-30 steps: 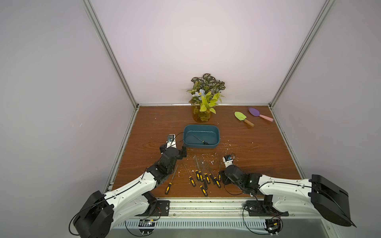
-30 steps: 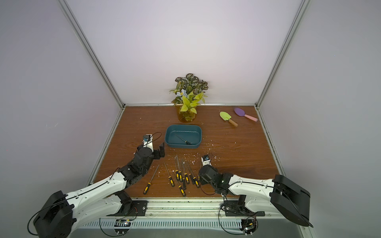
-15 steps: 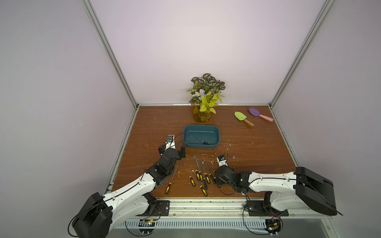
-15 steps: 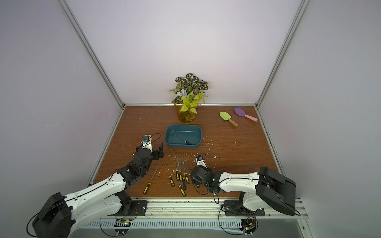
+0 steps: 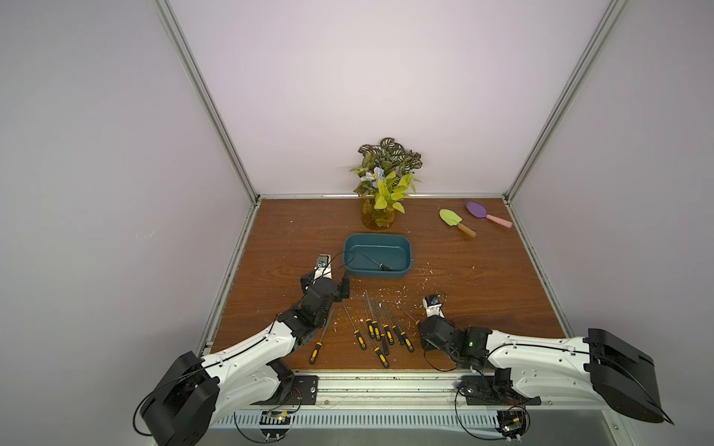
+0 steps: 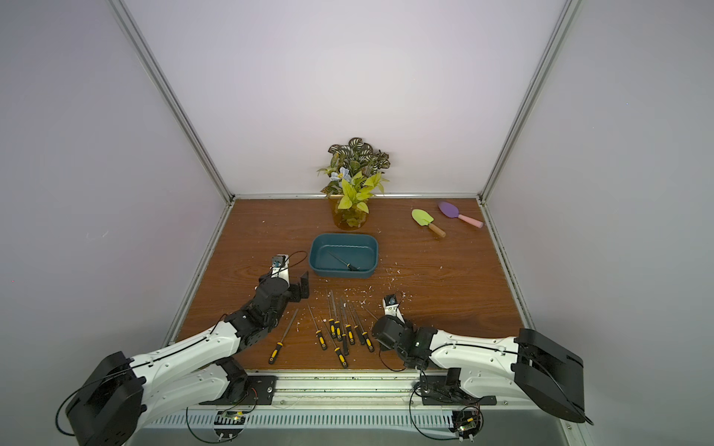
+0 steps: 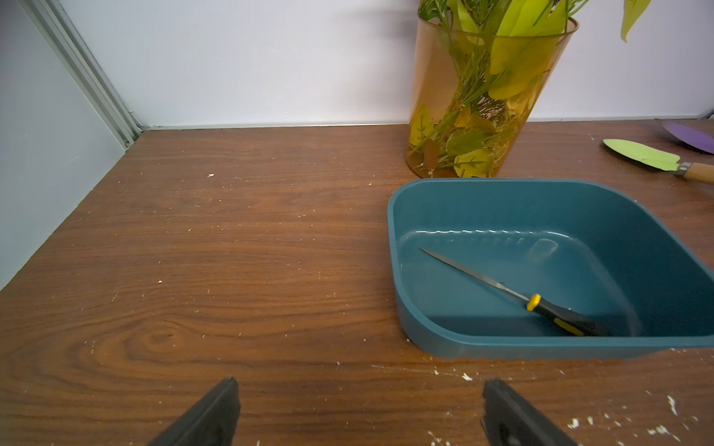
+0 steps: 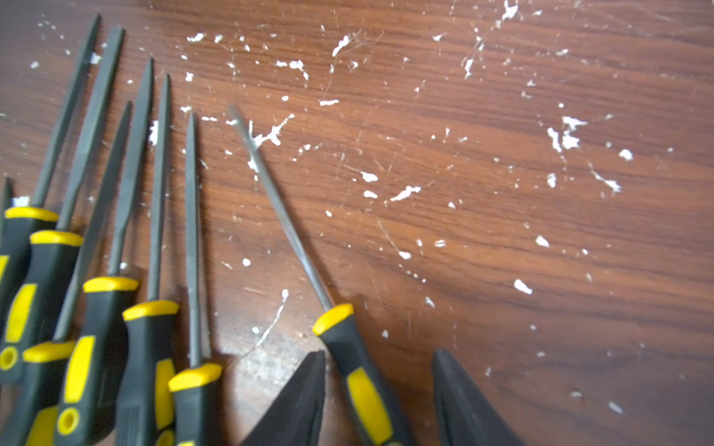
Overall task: Put the file tool into the storage box
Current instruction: Pick up the file tool from the center of the board.
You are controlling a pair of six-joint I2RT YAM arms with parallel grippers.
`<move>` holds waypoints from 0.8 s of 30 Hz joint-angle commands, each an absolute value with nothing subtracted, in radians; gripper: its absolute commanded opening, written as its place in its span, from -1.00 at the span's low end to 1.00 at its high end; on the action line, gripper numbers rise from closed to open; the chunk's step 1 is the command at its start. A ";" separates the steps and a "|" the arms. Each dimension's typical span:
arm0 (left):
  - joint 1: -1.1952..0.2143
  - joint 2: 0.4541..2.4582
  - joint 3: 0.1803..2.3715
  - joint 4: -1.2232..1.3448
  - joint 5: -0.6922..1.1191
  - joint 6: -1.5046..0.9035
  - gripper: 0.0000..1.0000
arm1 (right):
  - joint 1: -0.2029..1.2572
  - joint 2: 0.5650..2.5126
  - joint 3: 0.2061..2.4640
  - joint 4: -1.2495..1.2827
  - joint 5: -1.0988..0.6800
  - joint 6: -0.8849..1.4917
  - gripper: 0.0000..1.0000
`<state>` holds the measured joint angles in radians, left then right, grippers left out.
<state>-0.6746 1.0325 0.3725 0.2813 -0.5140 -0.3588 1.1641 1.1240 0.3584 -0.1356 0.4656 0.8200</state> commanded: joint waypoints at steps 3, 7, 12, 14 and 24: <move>-0.677 1.037 0.385 0.281 -0.510 -0.353 0.99 | 1.172 1.122 0.344 -0.109 0.445 0.784 -0.01; -0.678 1.020 0.390 0.267 -0.502 -0.358 0.99 | 1.183 1.182 0.345 -0.101 0.447 0.780 -0.04; -0.678 0.997 0.371 0.290 -0.493 -0.358 0.99 | 1.209 1.240 0.321 -0.049 0.461 0.793 -0.21; -0.678 1.003 0.374 0.281 -0.519 -0.355 0.99 | 1.215 1.246 0.310 -0.024 0.460 0.792 -0.39; -0.678 1.019 0.374 0.278 -0.534 -0.350 0.99 | 1.236 1.111 0.299 -0.054 0.557 0.761 -0.94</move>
<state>-0.6746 1.0126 0.3729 0.2810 -0.5091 -0.3588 1.2312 1.1572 0.3126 -0.0021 0.5198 0.7753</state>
